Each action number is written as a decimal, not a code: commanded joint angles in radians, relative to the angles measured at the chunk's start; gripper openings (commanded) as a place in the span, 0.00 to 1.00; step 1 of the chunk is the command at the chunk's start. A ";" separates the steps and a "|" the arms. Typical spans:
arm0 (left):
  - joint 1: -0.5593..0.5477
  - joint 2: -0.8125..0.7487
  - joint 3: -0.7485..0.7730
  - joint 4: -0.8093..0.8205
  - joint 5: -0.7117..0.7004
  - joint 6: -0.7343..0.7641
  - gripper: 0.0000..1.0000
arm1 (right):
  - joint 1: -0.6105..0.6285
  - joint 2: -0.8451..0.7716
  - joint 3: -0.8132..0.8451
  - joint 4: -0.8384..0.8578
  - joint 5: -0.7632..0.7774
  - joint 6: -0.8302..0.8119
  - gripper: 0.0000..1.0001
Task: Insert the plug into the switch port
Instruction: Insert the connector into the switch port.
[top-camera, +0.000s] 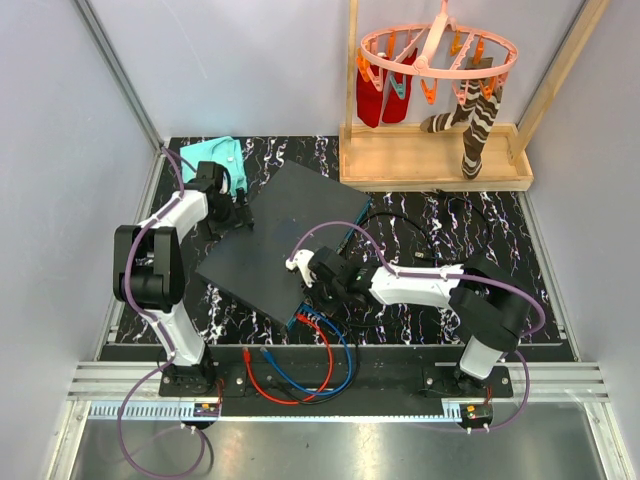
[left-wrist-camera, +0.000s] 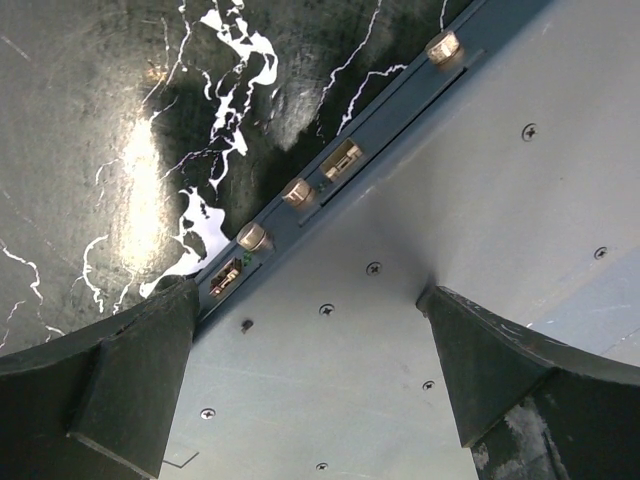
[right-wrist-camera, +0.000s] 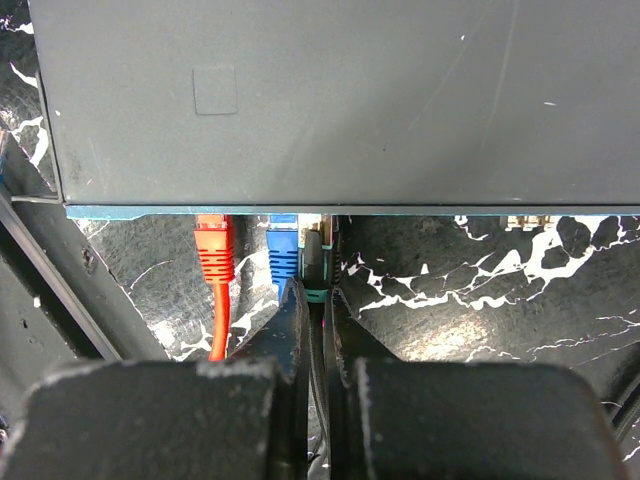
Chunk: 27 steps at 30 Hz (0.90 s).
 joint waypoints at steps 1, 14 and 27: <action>-0.026 0.051 0.003 -0.021 0.139 -0.006 0.99 | 0.000 -0.026 0.083 0.154 0.073 -0.013 0.00; -0.070 0.104 0.020 -0.069 0.235 0.026 0.99 | -0.028 0.061 0.199 0.217 0.095 -0.033 0.00; -0.119 0.127 0.010 -0.089 0.313 0.052 0.99 | -0.042 0.064 0.243 0.372 0.180 -0.019 0.00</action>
